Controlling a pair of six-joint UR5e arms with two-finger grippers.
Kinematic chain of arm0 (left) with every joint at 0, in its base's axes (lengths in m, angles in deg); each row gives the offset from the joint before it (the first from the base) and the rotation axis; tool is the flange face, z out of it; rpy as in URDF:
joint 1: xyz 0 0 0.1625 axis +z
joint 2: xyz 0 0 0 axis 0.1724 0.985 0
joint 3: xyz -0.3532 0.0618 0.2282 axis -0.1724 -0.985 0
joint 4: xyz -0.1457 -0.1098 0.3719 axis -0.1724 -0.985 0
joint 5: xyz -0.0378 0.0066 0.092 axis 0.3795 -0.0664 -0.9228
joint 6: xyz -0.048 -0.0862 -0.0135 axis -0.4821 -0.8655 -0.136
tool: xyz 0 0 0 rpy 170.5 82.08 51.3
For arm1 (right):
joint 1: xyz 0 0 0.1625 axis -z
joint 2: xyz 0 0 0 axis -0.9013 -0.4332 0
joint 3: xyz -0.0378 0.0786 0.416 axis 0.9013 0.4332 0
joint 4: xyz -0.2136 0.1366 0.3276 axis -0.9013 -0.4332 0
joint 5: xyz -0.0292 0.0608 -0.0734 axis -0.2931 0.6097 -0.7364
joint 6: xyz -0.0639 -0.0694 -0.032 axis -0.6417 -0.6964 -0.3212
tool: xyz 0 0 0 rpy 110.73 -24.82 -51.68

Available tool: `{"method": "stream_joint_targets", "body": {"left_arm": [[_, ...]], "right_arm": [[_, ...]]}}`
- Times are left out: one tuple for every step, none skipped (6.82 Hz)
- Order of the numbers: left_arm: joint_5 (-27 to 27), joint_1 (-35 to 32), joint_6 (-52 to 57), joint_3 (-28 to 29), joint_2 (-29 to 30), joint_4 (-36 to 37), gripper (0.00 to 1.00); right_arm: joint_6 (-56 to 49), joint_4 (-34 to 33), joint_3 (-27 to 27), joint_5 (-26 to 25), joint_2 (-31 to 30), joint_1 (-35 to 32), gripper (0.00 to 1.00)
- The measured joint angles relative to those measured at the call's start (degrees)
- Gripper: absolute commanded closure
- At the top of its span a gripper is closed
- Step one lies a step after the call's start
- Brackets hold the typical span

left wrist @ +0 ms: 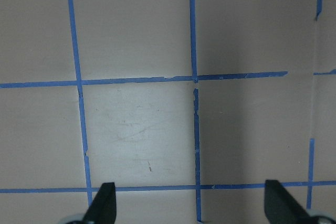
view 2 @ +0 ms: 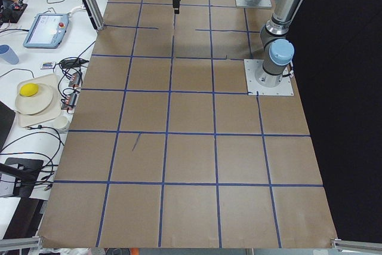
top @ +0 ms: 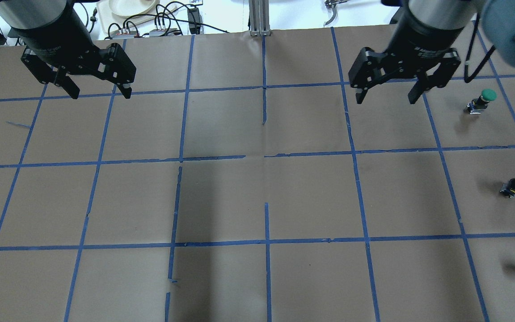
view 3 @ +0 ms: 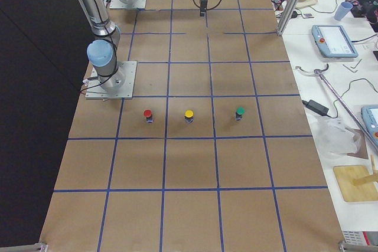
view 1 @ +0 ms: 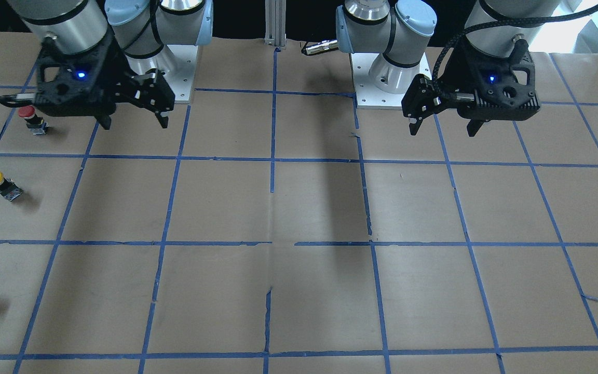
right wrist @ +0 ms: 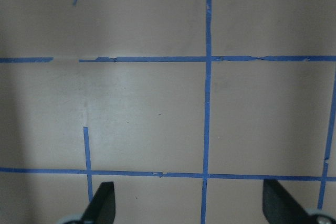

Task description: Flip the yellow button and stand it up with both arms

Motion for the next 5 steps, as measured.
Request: {"method": "stream_joint_targets", "body": {"left_arm": [[-0.01, 0.0, 0.0, 0.0, 0.0, 0.01, 0.01], [0.0, 0.01, 0.0, 0.0, 0.0, 0.01, 0.01], [0.02, 0.01, 0.0, 0.0, 0.0, -0.01, 0.01], [0.0, 0.01, 0.0, 0.0, 0.0, -0.03, 0.01], [0.01, 0.0, 0.0, 0.0, 0.0, -0.01, 0.01]], "right_arm": [[-0.11, -0.02, -0.09, 0.01, 0.3, -1.93, 0.0], [-0.15, -0.33, -0.13, 0.18, 0.93, -2.71, 0.0], [-0.14, -1.2, -0.07, 0.17, 1.72, -3.0, 0.0], [-0.38, -2.04, 0.05, -0.3, 2.22, -2.87, 0.0], [-1.02, -3.44, 0.28, -1.62, 2.46, -2.44, 0.0]]}}
